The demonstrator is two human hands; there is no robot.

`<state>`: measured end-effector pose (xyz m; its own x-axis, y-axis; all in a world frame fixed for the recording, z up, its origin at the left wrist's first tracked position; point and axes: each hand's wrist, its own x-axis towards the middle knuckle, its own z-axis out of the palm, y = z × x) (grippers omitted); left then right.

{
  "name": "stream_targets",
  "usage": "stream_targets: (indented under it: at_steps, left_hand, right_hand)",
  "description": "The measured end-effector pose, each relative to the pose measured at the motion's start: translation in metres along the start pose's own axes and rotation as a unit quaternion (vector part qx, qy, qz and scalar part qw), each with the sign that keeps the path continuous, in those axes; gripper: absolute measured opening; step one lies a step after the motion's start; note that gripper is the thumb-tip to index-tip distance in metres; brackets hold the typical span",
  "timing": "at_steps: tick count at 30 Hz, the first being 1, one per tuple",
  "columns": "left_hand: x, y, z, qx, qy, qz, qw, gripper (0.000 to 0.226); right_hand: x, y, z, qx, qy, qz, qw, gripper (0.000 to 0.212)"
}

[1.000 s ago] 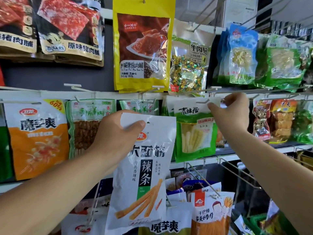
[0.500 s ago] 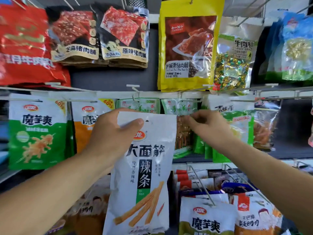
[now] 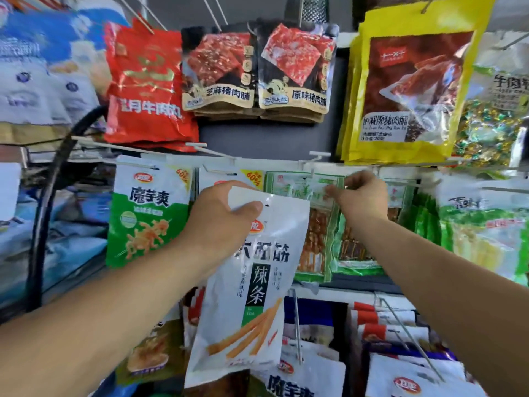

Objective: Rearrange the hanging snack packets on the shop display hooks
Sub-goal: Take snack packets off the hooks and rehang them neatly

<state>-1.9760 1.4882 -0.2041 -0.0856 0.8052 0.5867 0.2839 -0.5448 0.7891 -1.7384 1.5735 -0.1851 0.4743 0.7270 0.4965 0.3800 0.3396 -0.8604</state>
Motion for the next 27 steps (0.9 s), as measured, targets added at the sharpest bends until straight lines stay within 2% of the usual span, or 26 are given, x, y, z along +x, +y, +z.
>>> stream_targets:
  at_steps: [2, 3, 5, 6, 10, 12, 17, 21, 23, 27]
  left_hand:
    - [0.0, -0.001, 0.0, -0.007, -0.001, 0.004, 1.0, 0.013]
    - [0.0, -0.001, 0.0, -0.006, 0.0, 0.007, 1.0, 0.014]
    - [-0.002, 0.0, -0.001, -0.007, -0.001, 0.012, 1.0, 0.016]
    - [-0.002, 0.0, -0.001, -0.014, -0.005, 0.012, 1.0, 0.017]
    - [-0.005, 0.0, -0.004, -0.017, -0.013, 0.002, 1.0, 0.018]
    - [-0.006, -0.003, -0.007, -0.016, -0.018, -0.005, 1.0, 0.018]
    - [-0.009, -0.001, -0.017, -0.025, -0.014, -0.003, 1.0, 0.015]
    - [-0.016, 0.01, -0.021, -0.054, -0.009, 0.002, 0.999, 0.019]
    - [-0.021, 0.016, -0.022, -0.054, -0.001, 0.005, 0.999, 0.02]
    - [-0.025, 0.025, -0.023, -0.06, 0.016, 0.015, 0.998, 0.014]
  right_hand:
    - [0.0, -0.005, 0.001, 0.023, -0.031, 0.025, 0.999, 0.041]
    - [-0.005, -0.011, 0.002, 0.056, -0.07, 0.058, 0.994, 0.053]
    - [-0.009, -0.017, 0.006, 0.127, -0.134, 0.115, 0.976, 0.101]
    - [-0.01, -0.018, 0.01, 0.156, -0.147, 0.124, 0.969, 0.108]
    - [-0.013, -0.024, 0.02, 0.167, -0.093, 0.132, 0.973, 0.075]
    - [-0.015, -0.028, 0.019, 0.162, -0.07, 0.094, 0.98, 0.052]
    - [-0.018, -0.042, -0.005, 0.17, -0.094, 0.039, 0.98, 0.016]
    - [-0.033, -0.052, -0.033, 0.18, -0.166, -0.023, 0.969, 0.018]
    - [-0.042, -0.056, -0.043, 0.177, -0.197, -0.052, 0.963, 0.027]
    - [-0.046, -0.073, -0.06, 0.184, -0.176, -0.121, 0.959, 0.028]
